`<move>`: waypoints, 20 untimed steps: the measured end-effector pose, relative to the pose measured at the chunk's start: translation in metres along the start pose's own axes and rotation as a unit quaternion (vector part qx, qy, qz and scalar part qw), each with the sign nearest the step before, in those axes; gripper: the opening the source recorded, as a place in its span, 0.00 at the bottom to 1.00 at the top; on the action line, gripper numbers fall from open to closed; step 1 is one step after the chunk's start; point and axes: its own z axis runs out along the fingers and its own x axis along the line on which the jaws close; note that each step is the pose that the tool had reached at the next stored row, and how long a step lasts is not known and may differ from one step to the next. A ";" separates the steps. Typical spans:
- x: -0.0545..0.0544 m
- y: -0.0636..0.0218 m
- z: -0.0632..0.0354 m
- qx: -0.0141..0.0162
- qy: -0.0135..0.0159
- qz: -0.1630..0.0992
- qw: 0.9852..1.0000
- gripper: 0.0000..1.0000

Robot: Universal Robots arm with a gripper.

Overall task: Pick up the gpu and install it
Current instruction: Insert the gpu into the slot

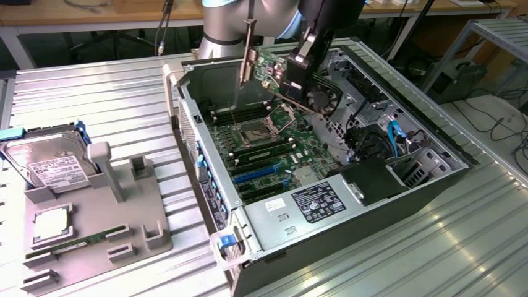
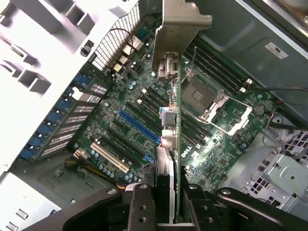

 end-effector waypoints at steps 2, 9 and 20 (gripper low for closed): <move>0.000 0.0000 0.0000 0.000 0.000 -0.012 1.000 0.27; 0.000 0.0000 0.0000 -0.001 0.002 -0.059 0.998 0.27; 0.000 0.0000 0.0000 -0.001 0.004 -0.114 0.993 0.27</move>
